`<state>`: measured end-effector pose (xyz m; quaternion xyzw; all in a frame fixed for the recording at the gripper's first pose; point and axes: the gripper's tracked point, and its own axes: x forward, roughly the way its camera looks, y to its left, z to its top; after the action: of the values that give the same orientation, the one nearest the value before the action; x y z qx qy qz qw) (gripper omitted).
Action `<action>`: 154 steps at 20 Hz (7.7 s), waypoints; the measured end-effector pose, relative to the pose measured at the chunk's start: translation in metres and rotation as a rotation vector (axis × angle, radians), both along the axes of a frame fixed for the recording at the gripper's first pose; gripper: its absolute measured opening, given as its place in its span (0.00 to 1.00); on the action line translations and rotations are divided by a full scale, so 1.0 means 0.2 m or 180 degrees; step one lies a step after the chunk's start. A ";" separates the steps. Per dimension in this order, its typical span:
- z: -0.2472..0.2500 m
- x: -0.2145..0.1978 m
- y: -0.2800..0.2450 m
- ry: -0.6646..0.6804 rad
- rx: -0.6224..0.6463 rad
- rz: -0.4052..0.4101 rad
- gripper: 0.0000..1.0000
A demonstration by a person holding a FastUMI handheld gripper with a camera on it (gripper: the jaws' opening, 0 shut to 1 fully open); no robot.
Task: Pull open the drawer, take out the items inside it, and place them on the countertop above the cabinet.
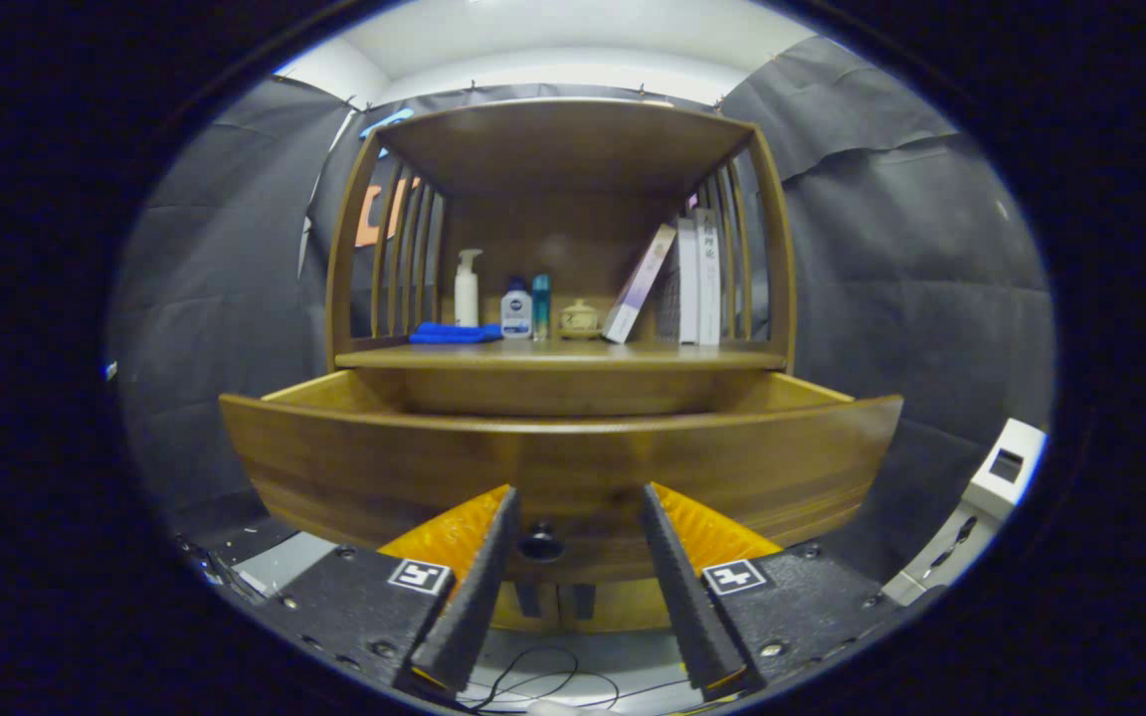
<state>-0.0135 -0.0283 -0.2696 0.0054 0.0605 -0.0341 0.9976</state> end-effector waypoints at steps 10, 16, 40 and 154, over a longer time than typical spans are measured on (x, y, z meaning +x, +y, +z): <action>0.51 0.17 -0.13 0.0084 0.0346 -0.0132 1.00; 0.63 0.41 -0.13 0.0345 0.0193 -0.0068 1.00; -0.19 0.80 0.11 0.3104 0.0191 0.0302 0.69; -0.06 0.09 0.04 0.0126 0.0061 0.0091 0.99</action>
<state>0.0047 -0.0204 -0.2819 0.0135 0.0806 -0.0194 0.9965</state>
